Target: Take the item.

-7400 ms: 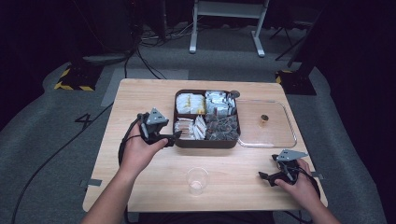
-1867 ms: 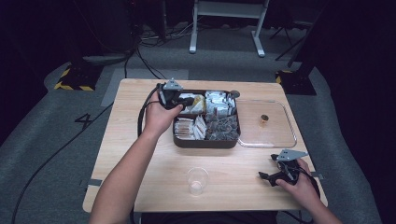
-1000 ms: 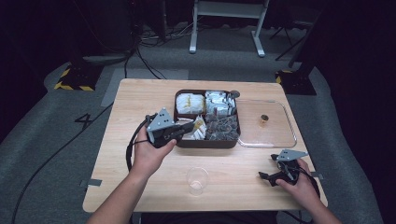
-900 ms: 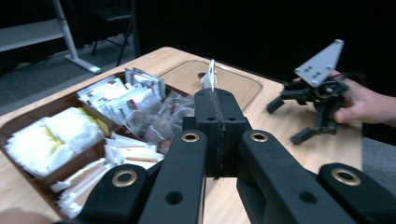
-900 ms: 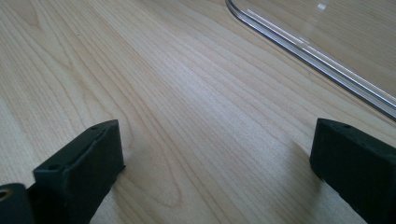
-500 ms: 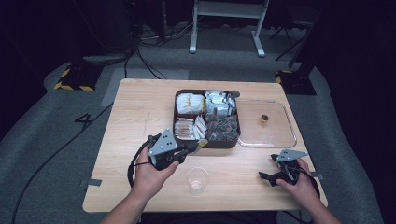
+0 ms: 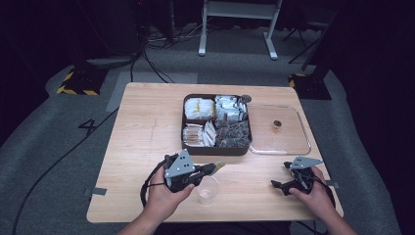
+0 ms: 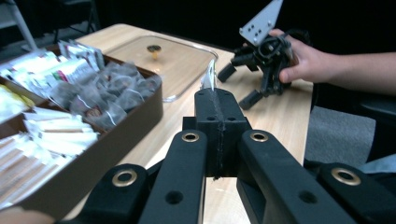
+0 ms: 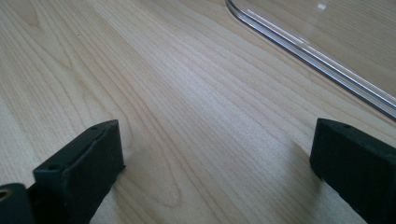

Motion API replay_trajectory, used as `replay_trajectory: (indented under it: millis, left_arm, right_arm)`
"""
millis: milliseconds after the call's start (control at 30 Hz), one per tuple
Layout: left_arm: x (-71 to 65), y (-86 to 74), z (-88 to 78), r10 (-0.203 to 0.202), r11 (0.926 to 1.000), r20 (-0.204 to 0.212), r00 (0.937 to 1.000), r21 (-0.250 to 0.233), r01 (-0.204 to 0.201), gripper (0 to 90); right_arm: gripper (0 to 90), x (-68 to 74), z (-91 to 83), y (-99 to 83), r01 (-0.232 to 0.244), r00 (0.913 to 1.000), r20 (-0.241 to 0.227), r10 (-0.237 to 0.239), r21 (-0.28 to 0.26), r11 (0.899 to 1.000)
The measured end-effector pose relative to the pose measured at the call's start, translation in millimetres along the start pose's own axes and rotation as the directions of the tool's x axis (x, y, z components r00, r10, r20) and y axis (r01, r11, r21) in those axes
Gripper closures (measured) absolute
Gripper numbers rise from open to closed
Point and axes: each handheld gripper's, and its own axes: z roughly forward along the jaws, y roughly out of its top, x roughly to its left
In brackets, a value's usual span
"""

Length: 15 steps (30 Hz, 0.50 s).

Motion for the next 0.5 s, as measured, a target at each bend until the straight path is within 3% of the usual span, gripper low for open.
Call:
replay_trajectory:
  millis: [500]
  left_arm:
    - [-6.5,-25.3,6.7,-0.027,0.9988,0.01,0.9996,0.041,0.027,90.0]
  right_arm:
    - [2.7,0.0,0.0,0.0,0.0,1.0,0.0,0.0,0.0,1.0]
